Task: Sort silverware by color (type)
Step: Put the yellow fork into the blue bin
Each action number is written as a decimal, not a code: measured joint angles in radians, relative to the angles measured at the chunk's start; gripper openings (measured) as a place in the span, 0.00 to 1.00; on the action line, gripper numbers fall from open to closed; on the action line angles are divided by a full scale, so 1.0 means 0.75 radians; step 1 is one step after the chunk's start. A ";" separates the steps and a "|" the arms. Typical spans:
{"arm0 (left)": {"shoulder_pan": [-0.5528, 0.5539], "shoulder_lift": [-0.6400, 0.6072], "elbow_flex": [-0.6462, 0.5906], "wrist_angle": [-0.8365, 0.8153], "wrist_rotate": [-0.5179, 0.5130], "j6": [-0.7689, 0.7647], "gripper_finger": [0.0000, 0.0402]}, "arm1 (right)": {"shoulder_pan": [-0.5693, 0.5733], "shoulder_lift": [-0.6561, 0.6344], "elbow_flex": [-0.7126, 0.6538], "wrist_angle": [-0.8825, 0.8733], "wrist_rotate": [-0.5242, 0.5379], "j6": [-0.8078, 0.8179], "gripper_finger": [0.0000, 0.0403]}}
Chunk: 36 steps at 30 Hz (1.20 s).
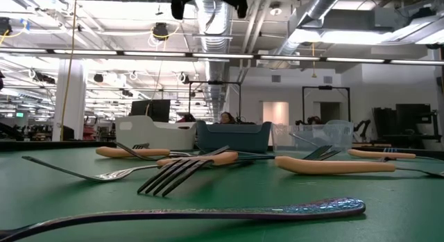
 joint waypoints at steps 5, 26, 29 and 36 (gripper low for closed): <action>0.000 0.000 0.000 -0.003 -0.002 -0.007 0.05 | 0.001 0.005 0.000 0.027 0.000 -0.001 0.56; 0.001 0.000 0.001 -0.006 -0.020 -0.020 0.05 | -0.012 -0.013 0.000 0.029 0.041 -0.050 0.15; -0.002 0.000 0.001 -0.021 -0.076 -0.043 0.10 | -0.012 -0.013 0.000 0.022 0.046 -0.040 0.15; -0.005 -0.001 0.005 -0.061 -0.063 -0.062 0.32 | -0.043 -0.010 0.009 0.018 0.049 -0.015 0.15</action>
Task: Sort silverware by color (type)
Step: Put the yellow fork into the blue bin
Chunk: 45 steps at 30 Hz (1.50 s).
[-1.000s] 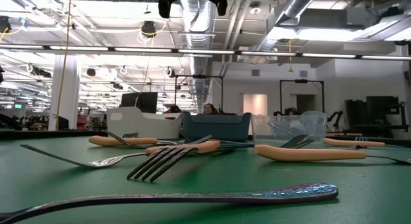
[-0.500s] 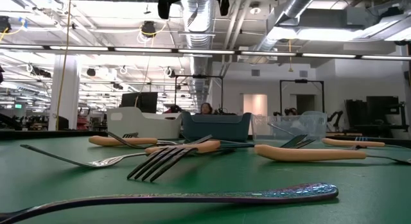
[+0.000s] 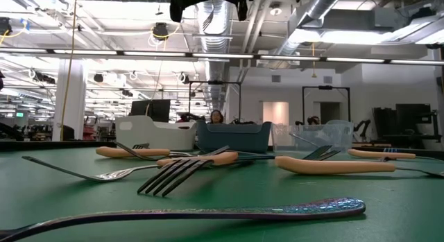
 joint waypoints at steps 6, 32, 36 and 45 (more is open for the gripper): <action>-0.002 -0.002 0.002 -0.011 -0.003 -0.012 0.45 | -0.033 0.003 0.014 -0.007 -0.013 -0.001 0.15; 0.041 -0.020 0.000 -0.527 -0.249 -0.159 0.50 | -0.261 0.106 0.024 -0.314 0.276 -0.211 0.15; 0.044 -0.054 0.001 -0.547 -0.262 -0.171 0.50 | -0.294 0.209 0.068 -0.417 0.284 -0.282 0.15; 0.046 -0.140 0.001 -0.585 -0.381 -0.195 0.50 | -0.308 0.497 0.360 -0.817 0.346 -0.502 0.15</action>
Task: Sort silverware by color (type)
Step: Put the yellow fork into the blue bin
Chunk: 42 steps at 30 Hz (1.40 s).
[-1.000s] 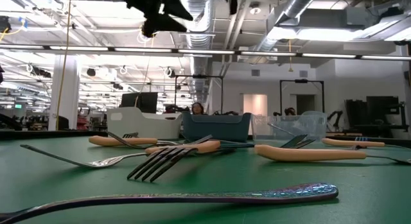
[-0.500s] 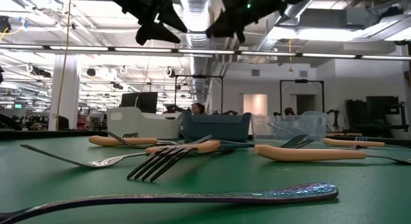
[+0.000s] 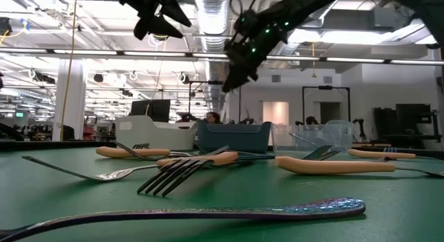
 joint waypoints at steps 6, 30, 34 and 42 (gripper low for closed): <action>0.000 -0.028 0.000 -0.044 -0.051 -0.009 0.50 | 0.000 0.156 0.168 -0.239 0.016 -0.100 0.15; -0.001 -0.029 -0.001 -0.073 -0.083 -0.022 0.50 | -0.029 0.284 0.240 -0.324 0.078 -0.148 0.15; -0.001 -0.029 -0.001 -0.073 -0.083 -0.022 0.50 | -0.027 0.284 0.240 -0.312 0.070 -0.149 0.15; -0.001 -0.028 -0.001 -0.073 -0.089 -0.029 0.50 | -0.023 0.361 0.238 -0.307 0.061 -0.146 0.15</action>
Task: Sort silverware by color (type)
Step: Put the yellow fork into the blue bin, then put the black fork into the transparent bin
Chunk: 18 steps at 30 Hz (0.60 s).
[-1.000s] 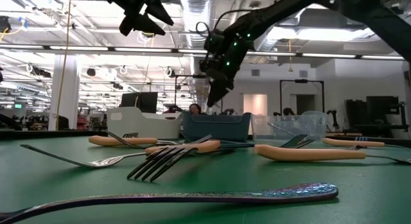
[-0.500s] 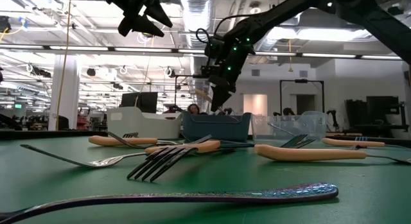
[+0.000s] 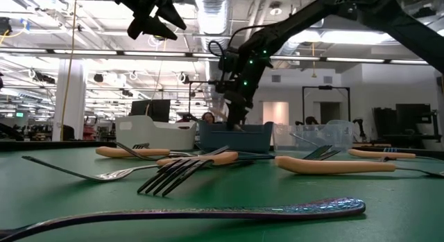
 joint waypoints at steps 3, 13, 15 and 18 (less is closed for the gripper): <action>0.000 0.000 0.000 -0.001 -0.001 -0.004 0.50 | 0.000 0.008 0.001 0.000 0.000 -0.001 0.17; 0.000 0.000 0.000 -0.006 -0.028 -0.013 0.50 | 0.008 0.009 0.007 0.026 0.000 -0.033 0.50; 0.000 0.000 0.000 -0.007 -0.030 -0.014 0.50 | 0.008 0.009 0.008 0.028 0.000 -0.033 0.54; 0.000 0.000 0.000 -0.008 -0.030 -0.014 0.50 | 0.010 0.005 0.008 0.024 0.001 -0.034 0.56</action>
